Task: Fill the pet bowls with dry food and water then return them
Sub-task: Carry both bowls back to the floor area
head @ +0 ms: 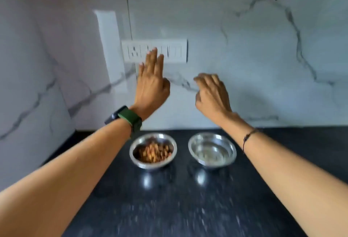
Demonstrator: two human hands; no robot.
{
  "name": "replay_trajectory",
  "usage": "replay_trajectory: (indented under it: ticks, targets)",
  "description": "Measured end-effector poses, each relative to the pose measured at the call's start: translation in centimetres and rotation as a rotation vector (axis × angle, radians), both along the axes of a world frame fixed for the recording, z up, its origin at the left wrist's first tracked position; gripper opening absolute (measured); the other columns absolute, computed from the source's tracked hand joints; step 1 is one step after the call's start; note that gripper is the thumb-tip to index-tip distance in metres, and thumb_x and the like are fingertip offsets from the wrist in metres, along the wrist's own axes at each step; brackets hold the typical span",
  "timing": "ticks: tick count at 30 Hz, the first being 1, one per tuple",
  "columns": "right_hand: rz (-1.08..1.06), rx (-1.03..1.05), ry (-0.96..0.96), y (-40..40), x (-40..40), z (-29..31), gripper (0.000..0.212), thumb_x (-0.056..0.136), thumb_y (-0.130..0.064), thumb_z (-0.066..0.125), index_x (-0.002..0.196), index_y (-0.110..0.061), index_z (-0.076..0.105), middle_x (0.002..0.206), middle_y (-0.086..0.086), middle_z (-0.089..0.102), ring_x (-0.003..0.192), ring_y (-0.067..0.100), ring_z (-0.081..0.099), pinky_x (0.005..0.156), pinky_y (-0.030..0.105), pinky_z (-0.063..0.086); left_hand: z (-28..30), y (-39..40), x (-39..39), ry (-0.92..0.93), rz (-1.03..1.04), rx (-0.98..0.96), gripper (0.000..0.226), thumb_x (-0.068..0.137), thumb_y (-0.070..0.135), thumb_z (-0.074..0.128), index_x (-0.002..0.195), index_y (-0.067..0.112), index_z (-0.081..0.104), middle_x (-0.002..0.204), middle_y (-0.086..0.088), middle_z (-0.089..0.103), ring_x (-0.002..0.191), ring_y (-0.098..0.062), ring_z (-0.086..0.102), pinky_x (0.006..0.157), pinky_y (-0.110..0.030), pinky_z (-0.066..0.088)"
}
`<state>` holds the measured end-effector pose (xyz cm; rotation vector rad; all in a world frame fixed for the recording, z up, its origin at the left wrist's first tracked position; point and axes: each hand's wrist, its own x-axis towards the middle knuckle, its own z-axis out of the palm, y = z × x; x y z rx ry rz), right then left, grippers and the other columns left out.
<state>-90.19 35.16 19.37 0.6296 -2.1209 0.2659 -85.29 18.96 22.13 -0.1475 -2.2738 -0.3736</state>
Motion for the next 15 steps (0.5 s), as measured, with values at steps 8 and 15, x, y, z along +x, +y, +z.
replay_trajectory:
  ticks: [8, 15]
  targets:
    - [-0.257, 0.076, -0.38, 4.9, 2.9, -8.6, 0.039, 0.084, -0.009, 0.047, 0.12, 0.0, 0.057, 0.125, 0.016, 0.056, 0.118, 0.034, 0.043, 0.093, 0.043, 0.04, -9.8, 0.0, 2.3, -0.312, 0.06, 0.24, 0.06, 0.09, 0.003, 0.045, 0.146, -0.002, 0.024, 0.159, -0.018, 0.011, 0.148, -0.031, 0.009, 0.12, -0.04, 0.009]
    - [-0.422, 0.002, -0.634, 7.0, 4.4, -14.3, 0.041, 0.092, -0.022, 0.047, 0.123, 0.004, 0.052, 0.128, 0.021, 0.05, 0.121, 0.036, 0.039, 0.092, 0.042, 0.041, -17.5, -2.1, 4.8, -0.442, 0.333, 0.621, 0.041, 0.091, 0.009, 0.045, 0.129, -0.004, 0.047, 0.141, -0.02, 0.043, 0.128, -0.036, 0.043, 0.105, -0.041, 0.037]
